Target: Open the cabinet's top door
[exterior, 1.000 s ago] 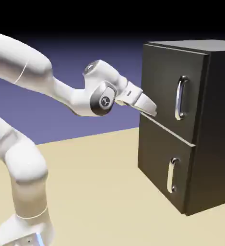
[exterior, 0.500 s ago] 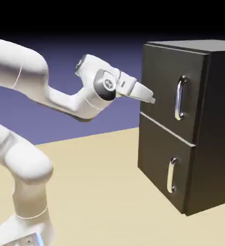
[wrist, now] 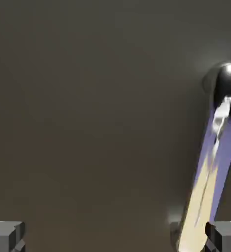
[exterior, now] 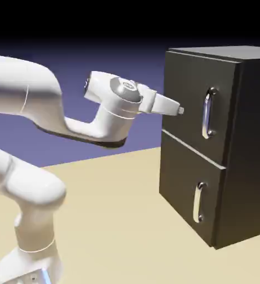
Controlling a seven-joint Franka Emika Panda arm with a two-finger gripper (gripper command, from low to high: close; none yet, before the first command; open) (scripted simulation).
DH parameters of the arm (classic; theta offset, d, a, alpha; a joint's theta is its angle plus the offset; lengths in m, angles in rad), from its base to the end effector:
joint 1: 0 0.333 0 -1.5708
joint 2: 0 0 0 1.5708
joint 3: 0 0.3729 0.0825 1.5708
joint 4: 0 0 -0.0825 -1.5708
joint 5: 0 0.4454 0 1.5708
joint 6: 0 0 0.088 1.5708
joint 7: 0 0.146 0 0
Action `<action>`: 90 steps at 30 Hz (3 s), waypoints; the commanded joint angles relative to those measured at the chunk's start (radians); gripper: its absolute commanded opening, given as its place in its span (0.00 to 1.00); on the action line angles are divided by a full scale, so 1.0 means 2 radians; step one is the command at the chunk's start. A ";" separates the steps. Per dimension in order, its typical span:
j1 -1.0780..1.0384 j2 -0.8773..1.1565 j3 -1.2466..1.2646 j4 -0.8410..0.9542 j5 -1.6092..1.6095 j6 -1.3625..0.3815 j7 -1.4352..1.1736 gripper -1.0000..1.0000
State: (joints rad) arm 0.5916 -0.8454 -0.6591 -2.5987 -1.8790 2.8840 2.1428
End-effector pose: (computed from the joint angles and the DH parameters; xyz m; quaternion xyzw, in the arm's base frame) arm 0.4194 -0.0106 0.5480 -0.7583 0.2732 -0.5584 0.1962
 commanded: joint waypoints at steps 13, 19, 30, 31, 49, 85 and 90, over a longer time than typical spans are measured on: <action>0.087 -0.041 -0.099 0.032 -0.283 -0.023 0.211 1.00; 0.127 -0.061 -0.145 0.046 -0.413 -0.034 0.308 1.00; 0.240 -0.033 -0.226 0.120 -0.505 -0.056 0.377 0.00; 0.222 -0.031 -0.212 0.106 -0.494 -0.066 0.377 0.00; -0.078 -0.037 0.103 -0.085 -0.259 -0.187 0.377 0.00; -0.488 -0.251 0.589 -0.187 0.292 -0.028 0.228 0.00; -0.415 -0.263 0.625 -0.192 0.387 -0.137 0.173 0.00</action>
State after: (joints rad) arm -0.2392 -1.3700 0.5909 -2.9817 -1.0997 2.6110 2.4885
